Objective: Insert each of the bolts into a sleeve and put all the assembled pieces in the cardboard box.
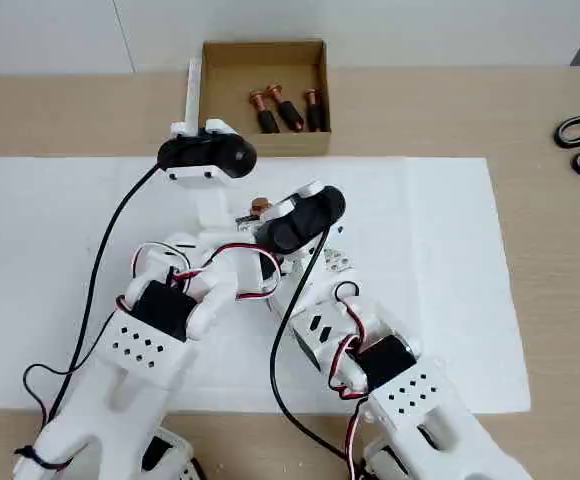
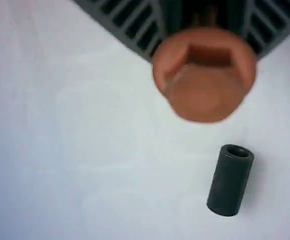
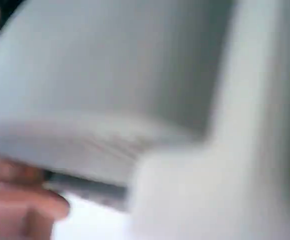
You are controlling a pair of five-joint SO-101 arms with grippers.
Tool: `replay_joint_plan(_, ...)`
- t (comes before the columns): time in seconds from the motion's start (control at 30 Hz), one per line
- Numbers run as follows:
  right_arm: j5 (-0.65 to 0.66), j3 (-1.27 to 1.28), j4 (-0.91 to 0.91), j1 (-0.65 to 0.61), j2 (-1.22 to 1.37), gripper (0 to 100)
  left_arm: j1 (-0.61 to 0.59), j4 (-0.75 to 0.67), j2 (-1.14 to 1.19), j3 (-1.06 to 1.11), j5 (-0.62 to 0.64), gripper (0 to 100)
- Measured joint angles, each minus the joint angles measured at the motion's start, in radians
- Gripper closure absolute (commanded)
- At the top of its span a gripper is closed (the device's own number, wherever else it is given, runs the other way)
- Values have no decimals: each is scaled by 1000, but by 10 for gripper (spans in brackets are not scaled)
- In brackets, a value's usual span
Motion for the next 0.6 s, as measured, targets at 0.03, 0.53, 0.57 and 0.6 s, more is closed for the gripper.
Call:
replay_joint_plan(0.03,0,0,0,0,0,995,0,0,0,0,0,860)
replay_joint_plan(0.53,0,0,0,3,0,995,-2,2,-78,2,0,739)
replay_joint_plan(0.57,0,0,0,5,0,995,-2,3,-100,2,0,739)
replay_joint_plan(0.6,0,0,-2,6,-2,995,-3,3,-120,2,0,739)
